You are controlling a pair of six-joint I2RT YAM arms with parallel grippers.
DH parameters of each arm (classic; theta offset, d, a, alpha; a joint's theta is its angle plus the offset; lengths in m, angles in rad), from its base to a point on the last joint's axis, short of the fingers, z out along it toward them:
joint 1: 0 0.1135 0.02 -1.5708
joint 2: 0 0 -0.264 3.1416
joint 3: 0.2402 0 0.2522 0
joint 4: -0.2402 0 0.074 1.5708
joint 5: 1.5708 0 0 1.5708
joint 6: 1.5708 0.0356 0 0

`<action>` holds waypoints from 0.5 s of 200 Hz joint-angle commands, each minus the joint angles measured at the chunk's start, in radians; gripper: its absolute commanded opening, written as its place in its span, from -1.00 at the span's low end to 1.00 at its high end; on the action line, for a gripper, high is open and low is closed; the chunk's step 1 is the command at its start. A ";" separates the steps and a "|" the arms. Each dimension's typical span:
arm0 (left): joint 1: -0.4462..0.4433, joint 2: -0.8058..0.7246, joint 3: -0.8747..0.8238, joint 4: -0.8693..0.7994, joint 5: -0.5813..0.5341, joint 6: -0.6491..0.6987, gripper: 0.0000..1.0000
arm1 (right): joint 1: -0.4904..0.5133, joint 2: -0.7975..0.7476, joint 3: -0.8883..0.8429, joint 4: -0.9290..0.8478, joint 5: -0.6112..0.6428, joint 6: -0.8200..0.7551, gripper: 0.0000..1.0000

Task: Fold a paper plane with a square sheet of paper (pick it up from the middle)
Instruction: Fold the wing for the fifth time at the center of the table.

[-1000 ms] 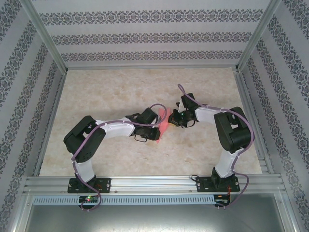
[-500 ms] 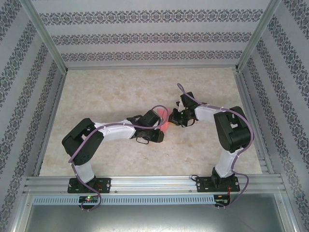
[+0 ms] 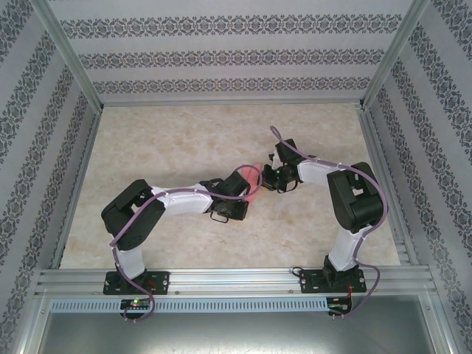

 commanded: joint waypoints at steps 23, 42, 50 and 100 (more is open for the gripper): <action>-0.016 0.006 0.007 -0.081 -0.047 0.050 -0.95 | 0.018 -0.022 0.043 -0.040 0.002 -0.030 -1.00; -0.016 0.005 0.012 -0.118 -0.077 0.079 -1.00 | 0.022 -0.018 0.053 -0.045 -0.001 -0.034 -1.00; -0.016 0.006 0.015 -0.134 -0.088 0.091 -1.00 | 0.024 -0.017 0.058 -0.047 0.000 -0.034 -1.00; -0.011 -0.009 0.020 -0.197 -0.173 0.168 -1.00 | 0.042 0.012 0.093 -0.058 -0.005 -0.043 -1.00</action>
